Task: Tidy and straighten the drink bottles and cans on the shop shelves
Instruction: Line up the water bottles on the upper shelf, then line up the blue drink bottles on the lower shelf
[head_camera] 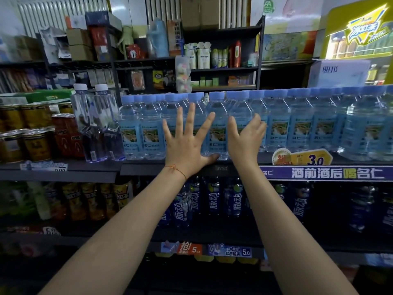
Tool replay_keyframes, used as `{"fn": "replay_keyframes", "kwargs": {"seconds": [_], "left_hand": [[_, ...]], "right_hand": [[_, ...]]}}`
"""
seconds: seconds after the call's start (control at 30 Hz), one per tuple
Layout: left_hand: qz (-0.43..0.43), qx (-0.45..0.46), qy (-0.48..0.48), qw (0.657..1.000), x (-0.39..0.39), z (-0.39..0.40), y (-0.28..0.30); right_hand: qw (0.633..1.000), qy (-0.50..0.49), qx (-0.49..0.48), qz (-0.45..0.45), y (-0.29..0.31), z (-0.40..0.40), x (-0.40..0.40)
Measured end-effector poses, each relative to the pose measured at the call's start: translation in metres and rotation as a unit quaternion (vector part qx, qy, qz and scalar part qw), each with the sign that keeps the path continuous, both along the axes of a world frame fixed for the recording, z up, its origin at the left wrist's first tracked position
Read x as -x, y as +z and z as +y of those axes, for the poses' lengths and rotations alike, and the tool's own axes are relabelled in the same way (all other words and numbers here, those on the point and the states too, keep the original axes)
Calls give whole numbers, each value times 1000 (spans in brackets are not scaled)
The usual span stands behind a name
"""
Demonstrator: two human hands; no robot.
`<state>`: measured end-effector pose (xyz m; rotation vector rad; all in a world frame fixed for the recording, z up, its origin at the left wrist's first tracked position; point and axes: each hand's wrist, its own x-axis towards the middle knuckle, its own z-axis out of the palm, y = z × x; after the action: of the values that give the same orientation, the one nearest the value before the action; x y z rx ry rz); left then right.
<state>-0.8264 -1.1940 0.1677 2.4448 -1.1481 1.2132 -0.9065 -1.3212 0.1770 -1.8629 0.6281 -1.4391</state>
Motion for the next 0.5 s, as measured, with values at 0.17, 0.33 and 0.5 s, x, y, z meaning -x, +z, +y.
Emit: {"fn": "replay_keyframes", "kwargs": {"seconds": [0.17, 0.33, 0.5], "left_hand": [[41, 7, -64, 997, 1, 17, 10], [43, 143, -85, 985, -9, 91, -1], [222, 103, 47, 969, -35, 194, -22]], "right_hand": [[988, -57, 141, 26, -1, 25, 8], [947, -4, 306, -95, -16, 93, -18], [934, 199, 296, 6, -38, 166, -68]]}}
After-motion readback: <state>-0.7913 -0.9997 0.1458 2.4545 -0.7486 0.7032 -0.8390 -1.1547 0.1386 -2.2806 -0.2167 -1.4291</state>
